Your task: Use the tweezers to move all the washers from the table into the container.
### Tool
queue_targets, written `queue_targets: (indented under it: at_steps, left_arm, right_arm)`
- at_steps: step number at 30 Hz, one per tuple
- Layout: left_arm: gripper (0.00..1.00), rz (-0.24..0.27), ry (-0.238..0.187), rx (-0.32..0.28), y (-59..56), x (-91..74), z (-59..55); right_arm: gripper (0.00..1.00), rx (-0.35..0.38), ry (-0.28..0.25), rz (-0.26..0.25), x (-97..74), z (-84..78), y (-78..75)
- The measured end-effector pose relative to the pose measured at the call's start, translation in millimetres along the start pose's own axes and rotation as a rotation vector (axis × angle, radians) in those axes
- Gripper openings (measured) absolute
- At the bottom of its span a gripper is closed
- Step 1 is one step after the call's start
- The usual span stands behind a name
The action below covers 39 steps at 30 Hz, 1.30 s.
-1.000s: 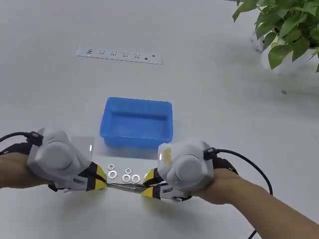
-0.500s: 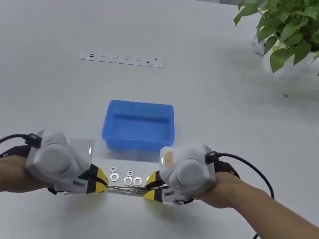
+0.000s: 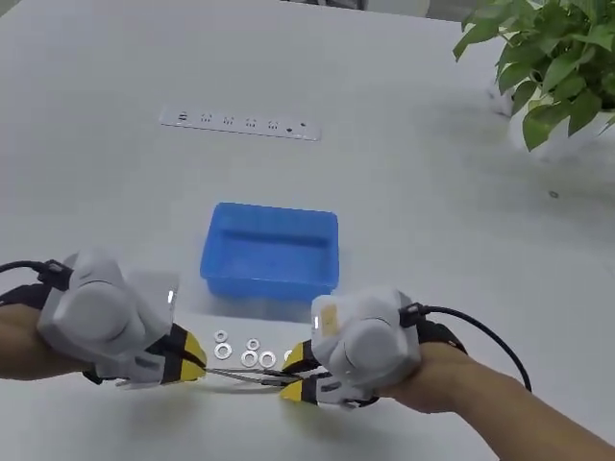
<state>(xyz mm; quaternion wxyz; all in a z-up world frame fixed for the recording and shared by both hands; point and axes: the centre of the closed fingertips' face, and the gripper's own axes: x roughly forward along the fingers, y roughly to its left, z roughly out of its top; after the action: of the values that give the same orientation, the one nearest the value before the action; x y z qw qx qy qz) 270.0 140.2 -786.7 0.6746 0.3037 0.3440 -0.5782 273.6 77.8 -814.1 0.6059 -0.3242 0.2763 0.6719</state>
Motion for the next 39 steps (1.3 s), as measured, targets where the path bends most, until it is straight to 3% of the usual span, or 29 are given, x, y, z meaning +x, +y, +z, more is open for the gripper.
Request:
queue_targets:
  at_steps: [18,39]
  left_arm:
    - [0.05,0.017,-0.033,0.026,-3.2,-19.3,28.5]
    - [0.05,0.027,-0.109,0.067,-1.3,-39.3,67.4]
  right_arm:
    - [0.14,-0.025,-0.026,-0.002,5.7,12.9,-2.1]
    - [0.1,-0.016,-0.057,-0.036,-6.8,21.5,-7.4]
